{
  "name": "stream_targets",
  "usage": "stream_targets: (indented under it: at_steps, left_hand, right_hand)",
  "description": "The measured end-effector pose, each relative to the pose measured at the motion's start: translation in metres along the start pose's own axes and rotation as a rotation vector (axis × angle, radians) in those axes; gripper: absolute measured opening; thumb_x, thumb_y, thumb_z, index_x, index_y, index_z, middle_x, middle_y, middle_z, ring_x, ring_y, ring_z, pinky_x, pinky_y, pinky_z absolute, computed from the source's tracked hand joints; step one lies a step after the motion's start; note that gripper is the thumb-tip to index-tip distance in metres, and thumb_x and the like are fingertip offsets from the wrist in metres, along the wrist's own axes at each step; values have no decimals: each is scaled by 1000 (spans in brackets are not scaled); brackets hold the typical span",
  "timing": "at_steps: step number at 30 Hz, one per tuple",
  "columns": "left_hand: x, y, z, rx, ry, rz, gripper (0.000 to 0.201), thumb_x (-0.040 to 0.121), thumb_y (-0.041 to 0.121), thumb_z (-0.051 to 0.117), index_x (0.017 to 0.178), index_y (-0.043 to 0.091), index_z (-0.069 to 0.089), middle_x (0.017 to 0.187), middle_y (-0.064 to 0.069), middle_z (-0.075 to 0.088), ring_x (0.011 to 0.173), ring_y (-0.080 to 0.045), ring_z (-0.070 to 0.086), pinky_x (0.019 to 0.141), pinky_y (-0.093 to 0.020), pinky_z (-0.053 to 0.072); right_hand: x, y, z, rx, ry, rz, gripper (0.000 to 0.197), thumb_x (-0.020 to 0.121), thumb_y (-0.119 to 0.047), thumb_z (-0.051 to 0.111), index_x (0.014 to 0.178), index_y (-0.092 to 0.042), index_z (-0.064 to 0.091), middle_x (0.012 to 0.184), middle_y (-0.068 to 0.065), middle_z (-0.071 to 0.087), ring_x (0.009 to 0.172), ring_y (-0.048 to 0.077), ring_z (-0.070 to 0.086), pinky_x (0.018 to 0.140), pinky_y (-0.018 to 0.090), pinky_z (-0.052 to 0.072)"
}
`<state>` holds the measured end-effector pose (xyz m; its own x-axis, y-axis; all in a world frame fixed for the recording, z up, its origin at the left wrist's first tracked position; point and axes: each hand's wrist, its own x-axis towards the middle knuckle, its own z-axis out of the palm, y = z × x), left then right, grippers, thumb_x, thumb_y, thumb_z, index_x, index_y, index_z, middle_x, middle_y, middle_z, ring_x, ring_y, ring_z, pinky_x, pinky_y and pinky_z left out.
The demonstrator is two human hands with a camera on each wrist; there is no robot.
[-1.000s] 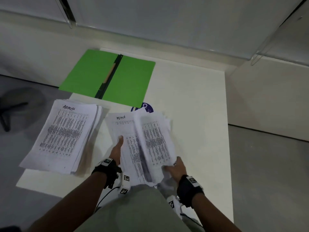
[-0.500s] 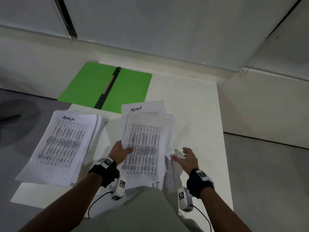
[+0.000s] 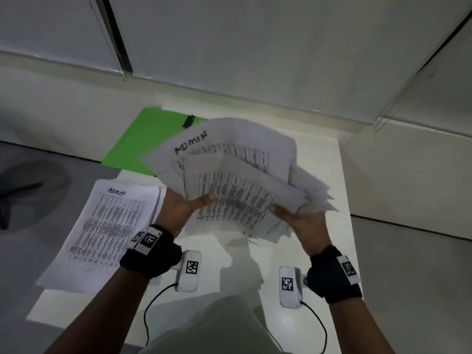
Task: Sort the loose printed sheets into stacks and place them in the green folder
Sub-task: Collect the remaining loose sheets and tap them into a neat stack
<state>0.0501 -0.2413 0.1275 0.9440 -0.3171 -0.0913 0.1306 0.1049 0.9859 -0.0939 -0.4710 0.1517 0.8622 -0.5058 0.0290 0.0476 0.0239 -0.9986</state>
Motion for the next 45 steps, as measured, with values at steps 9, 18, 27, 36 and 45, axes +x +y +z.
stream_targets:
  at_steps: [9, 18, 27, 36, 45]
  left_hand:
    - [-15, -28, -7, -6, -88, -62, 63, 36, 28, 91, 95, 30, 70, 95, 2, 75, 97, -20, 67, 73, -27, 58]
    - [-16, 16, 12, 19, -97, 202, 56, 60, 61, 76, 77, 9, 66, 65, 2, 65, 61, -15, 61, 57, -22, 48]
    - [-16, 22, 9, 5, 13, 265, 55, 72, 71, 58, 80, 17, 67, 76, 6, 69, 70, -13, 65, 62, -26, 53]
    - [1, 91, 28, 1257, -493, 450, 44, 76, 47, 73, 116, 33, 64, 100, 14, 72, 81, -7, 66, 82, -26, 53]
    - [21, 66, -34, 554, -56, 207, 13, 75, 10, 77, 71, 22, 73, 72, 0, 73, 63, -8, 69, 63, -24, 55]
  right_hand:
    - [-22, 54, 7, -47, -36, 242, 47, 66, 5, 83, 106, -17, 69, 102, 1, 76, 99, 18, 71, 89, 43, 56]
    - [-17, 46, 9, 7, -39, 213, 47, 61, 3, 87, 105, -8, 71, 102, 9, 75, 98, 24, 71, 90, 46, 56]
    - [-5, 38, 27, -27, 50, 153, 30, 68, -5, 85, 95, 0, 73, 94, 15, 75, 85, 23, 72, 85, 46, 58]
    - [8, 12, 46, -349, -48, -20, 24, 77, -13, 79, 60, -3, 65, 54, -1, 54, 50, 5, 41, 49, 22, 34]
    - [10, 14, -52, -393, 234, 101, 70, 60, -31, 91, 122, -24, 58, 112, -11, 66, 101, -1, 61, 80, 7, 44]
